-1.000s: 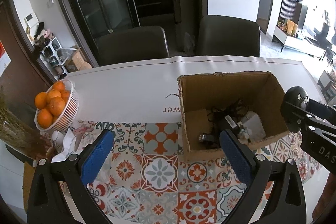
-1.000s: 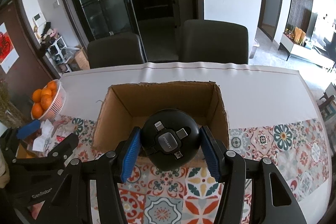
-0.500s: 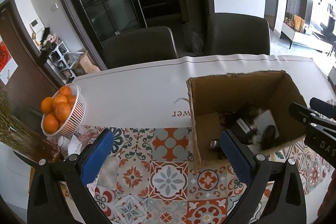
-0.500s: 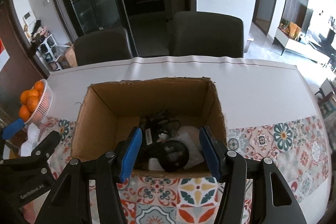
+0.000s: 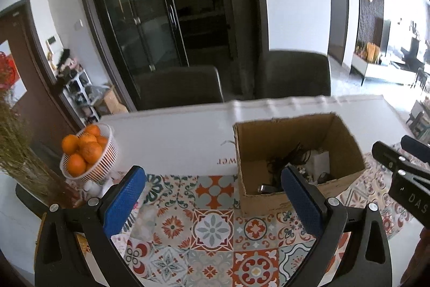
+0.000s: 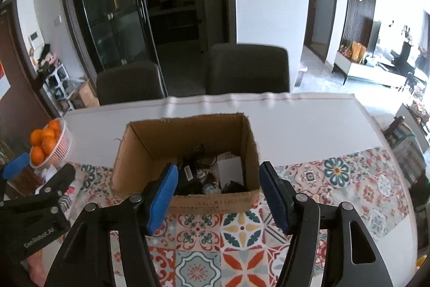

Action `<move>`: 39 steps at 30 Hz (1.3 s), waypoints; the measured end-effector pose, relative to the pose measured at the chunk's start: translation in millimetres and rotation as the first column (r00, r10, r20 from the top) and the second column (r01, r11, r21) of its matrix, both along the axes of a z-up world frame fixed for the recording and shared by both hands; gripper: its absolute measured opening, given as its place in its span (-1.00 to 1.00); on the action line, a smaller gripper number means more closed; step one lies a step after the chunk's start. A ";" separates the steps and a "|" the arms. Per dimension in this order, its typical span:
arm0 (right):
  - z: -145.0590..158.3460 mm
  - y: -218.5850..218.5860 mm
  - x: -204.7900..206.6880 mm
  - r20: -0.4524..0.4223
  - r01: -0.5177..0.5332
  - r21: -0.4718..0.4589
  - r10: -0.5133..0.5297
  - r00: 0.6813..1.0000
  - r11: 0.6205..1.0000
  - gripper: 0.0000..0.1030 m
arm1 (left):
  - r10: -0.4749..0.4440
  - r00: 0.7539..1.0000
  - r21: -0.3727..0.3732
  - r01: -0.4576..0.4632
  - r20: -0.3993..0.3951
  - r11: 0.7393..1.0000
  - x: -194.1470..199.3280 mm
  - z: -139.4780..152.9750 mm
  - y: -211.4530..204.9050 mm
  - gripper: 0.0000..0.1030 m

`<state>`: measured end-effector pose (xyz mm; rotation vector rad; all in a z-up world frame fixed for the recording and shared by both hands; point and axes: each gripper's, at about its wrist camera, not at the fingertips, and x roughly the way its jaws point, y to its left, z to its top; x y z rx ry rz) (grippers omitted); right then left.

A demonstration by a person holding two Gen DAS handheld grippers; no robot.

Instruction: Organize rigid objects

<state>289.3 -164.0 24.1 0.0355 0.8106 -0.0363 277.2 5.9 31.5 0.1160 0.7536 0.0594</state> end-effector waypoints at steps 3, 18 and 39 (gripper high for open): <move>14.6 -1.4 -19.9 0.039 0.010 0.002 -0.010 0.999 1.000 0.37 | -0.014 0.999 0.000 0.014 0.043 1.000 -18.9 16.9 -0.7 1.00; 56.7 -2.3 -110.9 0.182 0.068 -0.057 -0.057 0.982 0.996 0.70 | -0.036 0.985 0.023 0.032 0.169 0.999 -95.4 46.2 -7.7 1.00; 74.9 -0.9 -161.0 0.241 0.062 -0.075 -0.042 0.970 0.995 0.71 | -0.046 0.977 -0.027 0.053 0.208 0.998 -141.6 59.9 -7.3 1.00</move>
